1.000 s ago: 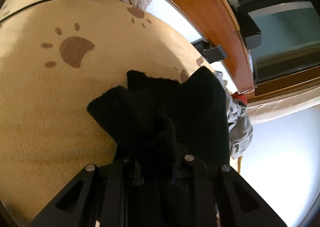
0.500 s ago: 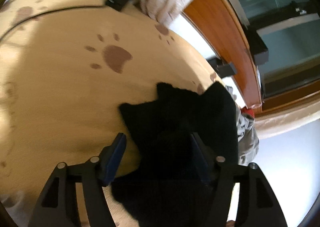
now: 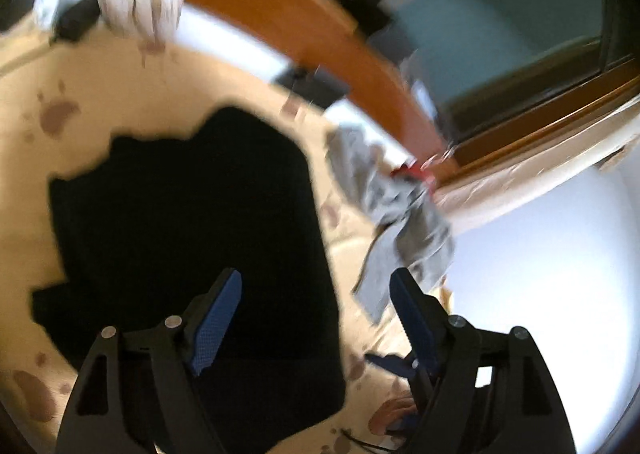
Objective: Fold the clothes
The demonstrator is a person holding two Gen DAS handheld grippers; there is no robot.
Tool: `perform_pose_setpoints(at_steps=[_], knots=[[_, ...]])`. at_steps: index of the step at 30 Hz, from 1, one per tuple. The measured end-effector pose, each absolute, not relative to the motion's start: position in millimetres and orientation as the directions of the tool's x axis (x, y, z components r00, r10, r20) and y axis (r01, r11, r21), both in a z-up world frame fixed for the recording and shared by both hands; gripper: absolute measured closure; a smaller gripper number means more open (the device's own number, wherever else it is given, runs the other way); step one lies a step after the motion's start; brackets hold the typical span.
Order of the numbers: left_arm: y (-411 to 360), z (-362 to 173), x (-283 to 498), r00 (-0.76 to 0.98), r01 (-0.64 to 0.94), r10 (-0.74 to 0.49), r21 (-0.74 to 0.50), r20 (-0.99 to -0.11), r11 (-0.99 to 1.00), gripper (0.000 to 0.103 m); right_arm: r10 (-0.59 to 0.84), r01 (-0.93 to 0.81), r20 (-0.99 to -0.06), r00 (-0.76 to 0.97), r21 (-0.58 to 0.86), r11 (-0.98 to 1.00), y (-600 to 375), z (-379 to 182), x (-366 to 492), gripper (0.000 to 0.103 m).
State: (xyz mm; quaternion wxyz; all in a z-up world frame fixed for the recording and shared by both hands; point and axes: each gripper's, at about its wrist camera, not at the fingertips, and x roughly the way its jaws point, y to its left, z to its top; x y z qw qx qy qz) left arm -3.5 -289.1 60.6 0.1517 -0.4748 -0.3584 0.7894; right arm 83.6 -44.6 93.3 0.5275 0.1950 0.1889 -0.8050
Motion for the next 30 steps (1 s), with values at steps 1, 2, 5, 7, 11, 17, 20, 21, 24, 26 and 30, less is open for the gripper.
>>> perform_pose_setpoints(at_steps=[1,2,5,7,11,17,20,21,24,26,30], knots=[[-280.8,58.1,-5.2,-0.491,0.091,0.589,-0.71,-0.642,-0.698,0.024,-0.776,0.946,-0.56,-0.291,-0.046,-0.321,-51.4,84.7,80.4,0.021],[-272.6,55.6,-7.0,-0.478,0.081,0.598,-0.711,-0.643,-0.699,0.026,-0.769,0.955,-0.592,-0.242,-0.005,-0.296,-55.3,78.5,75.9,0.021],[-291.3,47.7,3.9,-0.518,0.092,0.609,-0.747,-0.601,-0.659,0.045,-0.682,0.954,-0.717,-0.143,0.082,-0.287,-68.3,51.3,52.8,0.021],[-303.9,43.3,14.8,-0.552,0.102,0.592,-0.752,-0.588,-0.652,0.062,-0.674,0.952,-0.731,-0.106,0.121,-0.282,-67.3,47.0,43.7,0.021],[-319.5,21.9,30.5,-0.586,0.137,0.573,-0.767,-0.572,-0.627,0.1,-0.651,0.968,-0.75,-0.118,0.06,-0.245,-70.6,45.3,49.2,0.021],[-320.9,18.6,42.8,-0.613,0.132,0.552,-0.762,-0.565,-0.634,0.1,-0.72,0.954,-0.69,-0.069,0.164,-0.249,-51.0,74.8,23.2,0.021],[-319.4,19.6,45.2,-0.621,0.149,0.538,-0.759,-0.57,-0.633,0.1,-0.78,0.92,-0.607,-0.154,0.2,-0.338,-31.7,110.4,-20.8,0.021],[-318.9,19.9,46.0,-0.623,0.154,0.534,-0.759,-0.572,-0.632,0.1,-0.78,0.908,-0.596,-0.191,0.195,-0.372,-30.4,117.9,-35.8,0.021],[-316.4,21.8,52.3,-0.638,0.16,0.507,-0.744,-0.579,-0.648,0.1,-0.738,0.889,-0.593,-0.322,0.079,-0.452,-45.8,126.4,-70.1,0.021],[-312.6,24.0,52.1,-0.646,0.159,0.487,-0.727,-0.588,-0.668,0.1,-0.73,0.909,-0.601,-0.325,0.014,-0.416,-71.6,122.2,-79.6,0.021],[-311.7,23.5,52.6,-0.654,0.163,0.476,-0.724,-0.588,-0.67,0.1,-0.72,0.958,-0.658,-0.222,-0.012,-0.285,-125.8,104.3,-77.1,0.021]])
